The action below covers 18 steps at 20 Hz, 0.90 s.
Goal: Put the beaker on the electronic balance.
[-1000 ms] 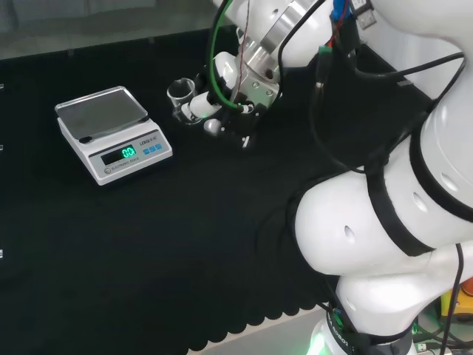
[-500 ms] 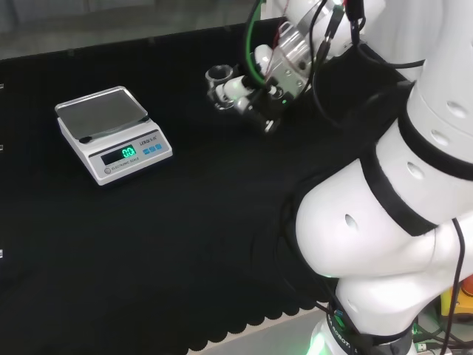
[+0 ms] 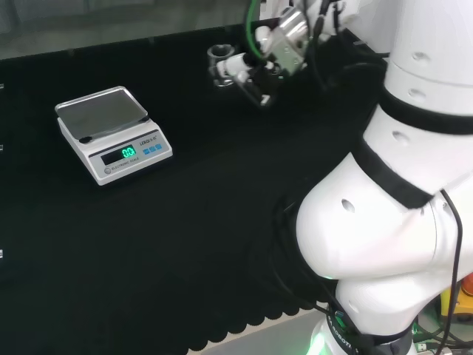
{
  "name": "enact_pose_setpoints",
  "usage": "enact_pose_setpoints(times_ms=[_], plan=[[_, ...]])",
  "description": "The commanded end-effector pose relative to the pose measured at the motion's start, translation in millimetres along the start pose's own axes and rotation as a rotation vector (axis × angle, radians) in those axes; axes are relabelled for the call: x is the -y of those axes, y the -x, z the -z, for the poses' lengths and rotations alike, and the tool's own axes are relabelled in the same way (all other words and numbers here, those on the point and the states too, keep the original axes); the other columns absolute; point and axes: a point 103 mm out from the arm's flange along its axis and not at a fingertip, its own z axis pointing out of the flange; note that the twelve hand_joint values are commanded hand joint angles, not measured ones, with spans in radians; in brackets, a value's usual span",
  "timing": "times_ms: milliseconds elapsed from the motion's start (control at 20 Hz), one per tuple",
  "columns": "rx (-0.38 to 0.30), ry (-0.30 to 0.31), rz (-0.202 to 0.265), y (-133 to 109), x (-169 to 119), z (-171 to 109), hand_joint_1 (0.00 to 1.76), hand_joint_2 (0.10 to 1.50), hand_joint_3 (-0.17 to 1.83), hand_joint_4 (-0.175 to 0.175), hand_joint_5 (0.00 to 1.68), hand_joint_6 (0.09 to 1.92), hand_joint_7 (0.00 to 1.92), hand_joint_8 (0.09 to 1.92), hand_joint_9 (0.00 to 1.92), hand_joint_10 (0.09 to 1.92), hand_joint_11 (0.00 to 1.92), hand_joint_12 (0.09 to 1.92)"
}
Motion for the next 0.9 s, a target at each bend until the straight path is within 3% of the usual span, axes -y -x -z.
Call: enact_pose_setpoints(times_ms=[50,500,600,650,800,900], plan=[[-0.065,-0.222,0.058,-46,-16,-116,1.29,0.70,0.66,-0.175,1.15,0.88,1.18,0.85,0.91,0.69,0.53,1.35],[-0.019,-0.247,0.067,-61,-14,-147,1.29,0.70,0.66,-0.175,1.15,0.88,1.18,0.85,0.91,0.69,0.53,1.35],[0.004,-0.251,0.072,-68,-15,-156,1.29,0.61,0.80,-0.092,1.23,0.89,1.21,0.80,0.92,0.69,0.54,1.35],[0.012,-0.254,0.074,-72,-16,-161,1.29,0.58,0.85,-0.071,1.25,0.90,1.21,0.79,0.92,0.69,0.54,1.35],[0.033,-0.255,0.085,-83,-16,-174,1.29,0.56,0.89,-0.051,1.27,0.90,1.22,0.78,0.92,0.69,0.54,1.36],[0.051,-0.236,0.068,-91,-16,-184,1.29,0.55,0.89,-0.049,1.27,0.90,1.22,0.78,0.92,0.69,0.54,1.36]])
